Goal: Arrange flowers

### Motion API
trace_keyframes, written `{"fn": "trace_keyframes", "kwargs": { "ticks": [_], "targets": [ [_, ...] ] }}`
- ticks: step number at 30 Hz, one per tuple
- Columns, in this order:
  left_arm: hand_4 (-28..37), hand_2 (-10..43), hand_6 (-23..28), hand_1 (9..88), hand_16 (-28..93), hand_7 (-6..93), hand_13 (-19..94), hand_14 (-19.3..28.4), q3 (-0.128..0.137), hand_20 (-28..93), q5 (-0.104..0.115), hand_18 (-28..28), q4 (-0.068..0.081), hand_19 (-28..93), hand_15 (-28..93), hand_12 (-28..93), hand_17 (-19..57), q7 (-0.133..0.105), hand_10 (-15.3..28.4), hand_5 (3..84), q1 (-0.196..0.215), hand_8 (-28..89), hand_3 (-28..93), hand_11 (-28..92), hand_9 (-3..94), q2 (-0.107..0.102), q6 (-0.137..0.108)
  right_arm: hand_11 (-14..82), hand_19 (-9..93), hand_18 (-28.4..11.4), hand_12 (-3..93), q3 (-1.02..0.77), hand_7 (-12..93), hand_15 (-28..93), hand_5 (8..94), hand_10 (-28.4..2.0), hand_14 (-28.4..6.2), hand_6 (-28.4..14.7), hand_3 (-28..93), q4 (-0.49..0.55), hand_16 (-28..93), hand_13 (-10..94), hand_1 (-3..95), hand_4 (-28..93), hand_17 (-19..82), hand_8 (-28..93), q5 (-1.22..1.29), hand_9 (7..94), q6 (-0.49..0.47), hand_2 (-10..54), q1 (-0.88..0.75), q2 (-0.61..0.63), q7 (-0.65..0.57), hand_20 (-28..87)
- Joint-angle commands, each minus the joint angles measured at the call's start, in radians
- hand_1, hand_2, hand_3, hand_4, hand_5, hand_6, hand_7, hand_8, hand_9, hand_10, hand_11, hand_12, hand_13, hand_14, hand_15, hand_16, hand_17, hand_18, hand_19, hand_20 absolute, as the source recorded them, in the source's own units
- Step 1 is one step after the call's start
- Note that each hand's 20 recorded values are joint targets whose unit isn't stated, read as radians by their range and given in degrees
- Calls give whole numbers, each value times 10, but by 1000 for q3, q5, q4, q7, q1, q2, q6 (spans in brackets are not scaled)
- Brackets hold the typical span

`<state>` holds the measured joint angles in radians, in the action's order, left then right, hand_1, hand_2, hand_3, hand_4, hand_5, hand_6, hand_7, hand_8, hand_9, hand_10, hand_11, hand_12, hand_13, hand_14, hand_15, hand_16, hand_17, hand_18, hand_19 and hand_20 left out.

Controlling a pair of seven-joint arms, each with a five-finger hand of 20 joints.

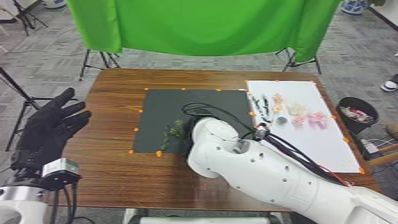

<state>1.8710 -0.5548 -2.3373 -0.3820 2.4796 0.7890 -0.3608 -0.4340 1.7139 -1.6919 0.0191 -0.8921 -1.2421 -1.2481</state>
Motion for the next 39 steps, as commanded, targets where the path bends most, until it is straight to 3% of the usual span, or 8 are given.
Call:
{"fn": "trace_keyframes", "kwargs": {
  "ticks": [1,16,19,26,29,30,34,39],
  "targets": [
    [-199,61,86,301,-110,98,192,261,7,24,-15,256,0,476,523,114,-82,31,192,352,6,-77,650,261,306,26,15,331,932,-49,160,0,181,564,847,-128,-28,-78,697,22,107,937,408,-204,781,-73,12,937,23,-70,6,3,-9,0],
    [-197,61,88,302,-110,97,191,261,30,24,-12,257,-15,478,524,114,-82,12,191,355,52,-77,651,264,306,39,3,288,932,-47,168,16,187,530,733,-149,-41,-115,645,75,103,937,348,-185,780,-71,3,937,53,-61,49,33,-3,-95],
    [-198,62,89,302,-111,97,191,261,27,24,-19,257,-16,478,524,114,-82,22,191,355,52,-77,650,264,306,54,7,287,932,-45,167,10,184,532,715,-150,-41,-119,638,86,101,937,343,-185,782,-70,-11,937,64,-57,48,37,7,-102],
    [-198,62,89,302,-111,96,190,261,25,23,5,258,-27,479,525,114,-82,-31,192,355,101,-76,649,264,306,49,-23,272,932,-53,172,-68,181,481,659,-185,-62,-121,637,158,146,926,319,-181,740,-75,-9,858,37,-38,48,137,96,-123],
    [-197,62,88,303,-109,92,196,260,25,32,-2,266,-27,504,525,113,-71,-36,189,357,106,-75,646,257,305,49,-25,304,932,-93,178,-92,174,543,623,-187,-83,-117,649,168,159,879,311,-186,677,-78,9,800,49,-23,68,209,115,60],
    [-197,62,88,304,-107,91,197,260,25,36,14,269,-29,515,529,114,-68,-54,188,357,118,-75,644,256,303,42,-28,313,932,-104,178,-105,173,570,610,-191,-87,-115,654,164,162,865,308,-185,660,-79,15,778,39,-19,70,229,119,111],
    [-197,61,88,303,-106,90,199,263,20,37,16,271,-28,520,534,115,-66,-62,188,356,120,-73,643,255,302,41,-29,276,932,-128,163,-119,161,631,580,-201,-105,-119,668,139,139,800,308,-187,613,-79,47,713,59,-15,91,321,113,153],
    [-197,60,87,302,-107,90,199,264,9,35,28,269,-25,516,537,116,-67,-84,188,355,116,-73,643,255,302,21,-38,239,932,-134,154,-65,161,640,572,-209,-111,-115,687,45,131,785,310,-188,604,-80,19,683,73,-20,157,403,65,143]
  ]
}}
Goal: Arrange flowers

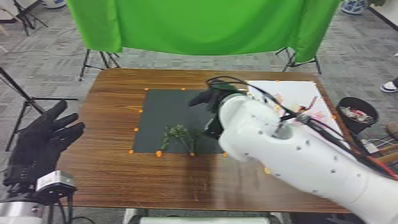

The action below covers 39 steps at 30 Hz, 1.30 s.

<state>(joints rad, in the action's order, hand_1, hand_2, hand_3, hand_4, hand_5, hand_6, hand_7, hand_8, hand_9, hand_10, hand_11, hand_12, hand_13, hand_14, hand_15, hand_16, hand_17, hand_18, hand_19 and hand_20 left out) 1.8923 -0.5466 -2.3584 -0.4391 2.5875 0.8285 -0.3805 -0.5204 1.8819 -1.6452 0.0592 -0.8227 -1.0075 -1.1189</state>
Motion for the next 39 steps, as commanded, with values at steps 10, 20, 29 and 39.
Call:
{"fn": "trace_keyframes", "kwargs": {
  "ticks": [10,20,29,39],
  "targets": [
    [-197,61,87,302,-109,89,203,266,-40,41,19,273,12,537,548,117,-63,-24,189,355,-38,-73,642,254,303,-37,-1,209,932,-133,151,46,158,645,566,-216,-114,-115,687,-253,122,778,311,-192,604,-81,51,666,-17,-24,142,213,-102,127],
    [-198,61,87,303,-113,91,202,266,-47,34,15,268,18,526,545,118,-67,-13,190,355,-54,-73,643,256,304,-37,5,200,932,-135,149,33,170,644,575,-212,-116,-106,694,-250,117,775,314,-196,600,-84,24,670,-18,-26,68,161,-95,120],
    [-198,61,87,302,-112,92,201,265,-65,34,3,267,27,522,542,118,-68,4,189,355,-80,-74,643,256,304,-27,23,202,932,-131,151,51,175,639,581,-210,-113,-104,697,-270,116,784,315,-197,604,-83,17,682,-30,-25,75,137,-93,116],
    [-198,61,88,303,-111,91,200,265,-66,33,8,267,31,520,542,117,-69,-3,189,355,-85,-74,643,257,304,-31,26,203,932,-131,151,62,178,638,583,-209,-111,-103,699,-295,120,785,317,-199,605,-85,24,680,-37,-24,55,125,-108,117]
  ]
}}
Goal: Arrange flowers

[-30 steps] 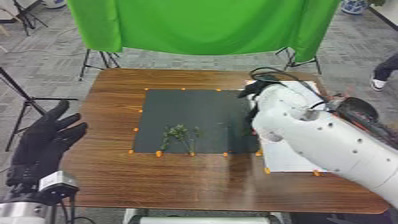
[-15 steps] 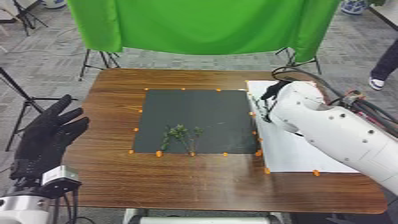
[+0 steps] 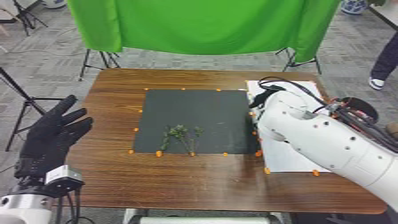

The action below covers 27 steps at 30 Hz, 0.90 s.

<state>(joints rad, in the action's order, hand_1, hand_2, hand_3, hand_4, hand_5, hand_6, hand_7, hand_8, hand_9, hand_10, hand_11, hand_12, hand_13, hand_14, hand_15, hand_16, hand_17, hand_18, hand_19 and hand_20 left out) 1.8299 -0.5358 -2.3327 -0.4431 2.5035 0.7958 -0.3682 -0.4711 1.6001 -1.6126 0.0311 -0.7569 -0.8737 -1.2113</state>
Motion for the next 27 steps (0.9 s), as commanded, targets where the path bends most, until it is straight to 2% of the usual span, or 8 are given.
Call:
{"fn": "trace_keyframes", "kwargs": {
  "ticks": [1,7,8,12,17,21,25,27],
  "targets": [
    [-199,61,88,304,-111,91,200,265,-5,33,-6,267,4,520,542,117,-69,6,189,355,-2,-74,642,257,304,5,14,203,932,-131,151,7,178,638,583,-210,-111,-103,700,-12,120,785,318,-199,605,-85,-15,681,-14,-24,-20,-9,-14,116],
    [-199,62,88,303,-111,91,200,265,-13,34,-11,268,7,520,541,116,-70,17,190,355,-9,-74,643,258,305,15,21,204,932,-130,151,8,177,637,583,-210,-110,-104,702,6,119,786,320,-201,607,-85,-36,682,12,-26,-26,0,-9,114],
    [-199,62,88,303,-111,90,200,265,-15,34,-2,268,7,520,541,116,-70,5,190,355,-4,-74,643,258,305,5,15,205,932,-129,151,9,177,637,583,-210,-110,-104,702,7,119,787,320,-201,608,-85,-51,683,13,-26,-26,-1,-6,114],
    [-198,62,88,303,-111,91,200,265,-20,34,-6,268,10,521,541,117,-70,10,190,355,-16,-74,642,257,305,4,20,207,932,-124,151,36,178,634,585,-210,-107,-104,703,-8,117,792,323,-201,614,-85,-62,687,2,-27,-8,-1,-25,108],
    [-197,62,88,302,-111,91,200,265,-25,33,-25,268,12,520,542,116,-70,38,190,355,-38,-74,643,257,305,20,40,209,932,-121,151,50,179,631,588,-210,-104,-105,703,-33,117,798,337,-201,621,-85,-62,694,1,-27,-8,0,-38,100],
    [-197,62,88,303,-111,92,200,265,-29,33,-28,268,13,520,542,117,-70,39,189,355,-43,-74,642,258,305,23,43,215,932,-119,152,66,184,629,598,-206,-99,-101,702,-53,116,805,360,-203,624,-85,-56,706,6,-27,-8,-2,-42,98],
    [-197,61,88,303,-111,92,201,265,-29,33,-30,268,14,520,542,117,-70,40,190,355,-43,-74,643,258,305,27,48,228,932,-111,154,90,204,623,628,-182,-90,-85,707,-70,117,817,414,-212,631,-90,-78,729,34,-30,-11,1,-48,97],
    [-197,61,88,303,-111,92,201,265,-29,33,-29,268,15,520,542,116,-70,43,189,355,-45,-74,644,258,305,31,47,232,932,-103,154,82,221,608,658,-159,-78,-76,694,-75,127,834,474,-247,639,6,-74,760,27,-38,-19,-2,-45,93]
  ]
}}
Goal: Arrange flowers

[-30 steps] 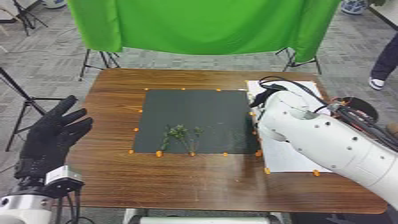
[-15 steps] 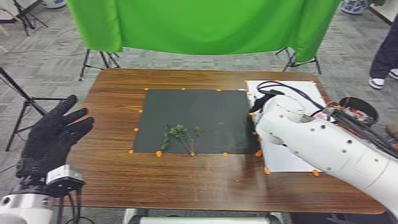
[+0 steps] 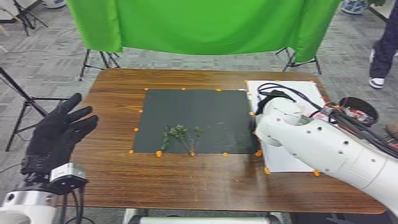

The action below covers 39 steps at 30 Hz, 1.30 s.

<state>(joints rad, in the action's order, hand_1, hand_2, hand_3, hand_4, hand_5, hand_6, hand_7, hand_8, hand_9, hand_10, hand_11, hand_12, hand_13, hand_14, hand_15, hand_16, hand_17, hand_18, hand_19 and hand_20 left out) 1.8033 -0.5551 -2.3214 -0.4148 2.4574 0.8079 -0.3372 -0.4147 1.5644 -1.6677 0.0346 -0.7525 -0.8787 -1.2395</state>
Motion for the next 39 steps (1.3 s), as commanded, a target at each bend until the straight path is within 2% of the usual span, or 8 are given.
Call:
{"fn": "trace_keyframes", "kwargs": {
  "ticks": [1,6,7,24,29,31,35,39],
  "targets": [
    [-197,61,88,303,-111,92,201,265,-1,33,-12,268,4,520,542,116,-70,18,190,356,-1,-74,644,258,305,21,16,224,932,-101,164,30,223,602,673,-149,-72,-70,682,-42,132,840,501,-254,642,37,-27,779,26,-42,-24,2,-15,96],
    [-197,61,89,303,-111,91,201,265,-3,33,-7,268,3,520,542,116,-70,7,190,356,6,-74,644,257,305,16,14,179,932,-93,230,59,239,563,765,-96,-42,-27,667,-36,151,885,585,-276,655,76,-56,886,61,-50,-16,8,9,118],
    [-197,61,89,303,-111,91,201,265,-4,33,-14,268,6,520,542,116,-70,20,190,357,-4,-74,643,257,305,24,23,174,932,-92,234,59,237,557,775,-95,-39,-25,673,-32,154,890,589,-278,655,75,-69,893,71,-55,-21,12,9,124],
    [-197,63,90,302,-111,90,201,265,6,33,-7,268,-6,520,542,115,-70,14,191,357,31,-73,641,257,305,28,10,263,932,-99,226,125,223,575,819,-105,-16,-44,725,28,185,913,591,-283,654,177,-199,931,178,-66,86,72,44,237],
    [-197,62,90,302,-112,90,201,265,9,33,4,268,-12,520,542,116,-70,-6,190,357,47,-73,643,257,304,17,-5,281,932,-105,228,128,218,593,822,-104,-16,-48,734,50,184,913,588,-283,652,198,-198,932,189,-66,130,72,60,282],
    [-198,62,89,303,-111,90,201,265,10,33,25,268,-14,520,542,116,-70,-29,191,358,62,-73,641,257,305,-10,-20,284,932,-105,228,130,218,595,823,-104,-16,-49,736,58,183,914,588,-283,653,202,-197,933,189,-67,144,71,63,286],
    [-198,62,90,303,-111,90,201,265,23,33,23,268,-22,520,542,116,-70,-26,191,358,79,-73,641,256,305,-5,-26,287,932,-107,222,92,212,598,827,-104,-16,-52,741,102,182,916,588,-283,656,206,-196,935,169,-67,130,61,72,294],
    [-197,62,89,303,-111,90,201,265,30,33,45,268,-27,519,542,117,-70,-52,190,358,104,-73,641,256,304,-26,-42,292,932,-110,220,73,207,598,833,-105,-17,-56,750,153,182,919,586,-283,661,209,-211,936,146,-71,107,42,80,300]
  ]
}}
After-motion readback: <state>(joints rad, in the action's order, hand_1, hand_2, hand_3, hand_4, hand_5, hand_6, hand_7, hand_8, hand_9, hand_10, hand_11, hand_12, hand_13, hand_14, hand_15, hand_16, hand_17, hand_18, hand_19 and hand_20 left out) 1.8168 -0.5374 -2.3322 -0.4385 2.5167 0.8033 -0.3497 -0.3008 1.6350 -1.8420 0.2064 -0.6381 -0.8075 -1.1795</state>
